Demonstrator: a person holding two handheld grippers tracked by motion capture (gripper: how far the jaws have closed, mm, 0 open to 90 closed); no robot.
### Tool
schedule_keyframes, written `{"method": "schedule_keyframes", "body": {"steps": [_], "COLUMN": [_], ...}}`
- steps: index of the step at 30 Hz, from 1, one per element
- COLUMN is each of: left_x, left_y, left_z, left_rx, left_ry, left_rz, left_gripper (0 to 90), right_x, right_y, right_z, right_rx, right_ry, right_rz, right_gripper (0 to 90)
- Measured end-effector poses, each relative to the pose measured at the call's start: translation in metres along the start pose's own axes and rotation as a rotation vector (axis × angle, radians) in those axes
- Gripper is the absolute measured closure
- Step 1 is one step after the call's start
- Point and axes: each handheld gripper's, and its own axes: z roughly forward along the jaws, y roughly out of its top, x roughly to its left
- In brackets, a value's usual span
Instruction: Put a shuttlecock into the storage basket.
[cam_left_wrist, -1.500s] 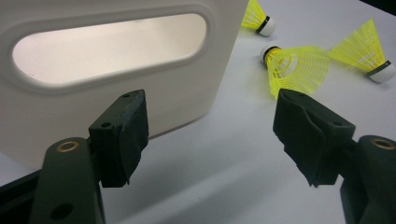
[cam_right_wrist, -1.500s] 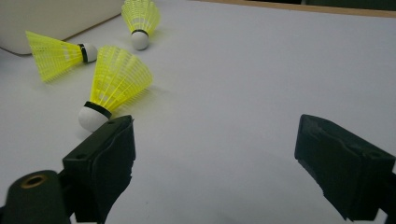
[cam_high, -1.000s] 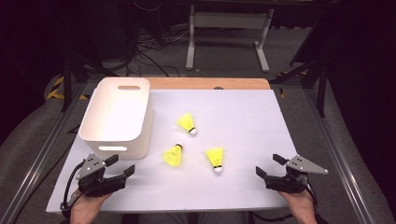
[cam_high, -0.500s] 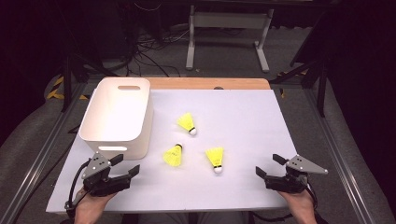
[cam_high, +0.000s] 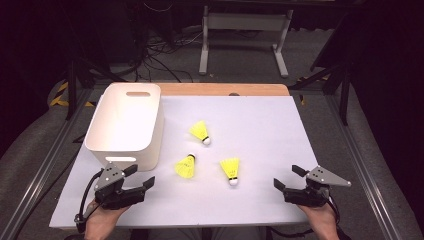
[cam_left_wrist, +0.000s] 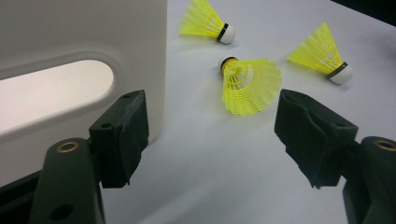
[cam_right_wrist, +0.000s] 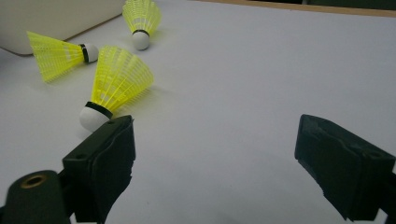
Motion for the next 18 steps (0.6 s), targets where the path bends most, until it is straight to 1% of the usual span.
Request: {"method": "schedule_keyframes", "body": {"steps": [5, 11, 16, 18], "left_x": [-0.0022, -0.0052, -0.0087, -0.0099], "left_y": [0.0018, 0.0045, 0.0069, 0.0077], "left_z": [0.0026, 0.0059, 0.0082, 0.0091], "left_rx": [0.002, 0.000, -0.003, -0.001], "left_ry": [-0.009, -0.030, -0.030, -0.037], "left_rz": [0.006, -0.007, 0.010, 0.010], "left_gripper": [27.3, 27.2, 27.2, 27.2], "right_x": [-0.0001, 0.0000, -0.0003, -0.0002], "right_y": [-0.0001, -0.0002, -0.0002, -0.0003], "right_z": [0.0001, 0.0003, 0.0002, 0.0002], "right_rx": [-0.001, 0.000, -0.001, 0.000], "right_ry": [0.002, 0.003, 0.003, 0.005], "right_rz": [0.001, 0.003, 0.004, 0.007], "right_gripper": [12.7, 12.6, 12.7, 12.7]}}
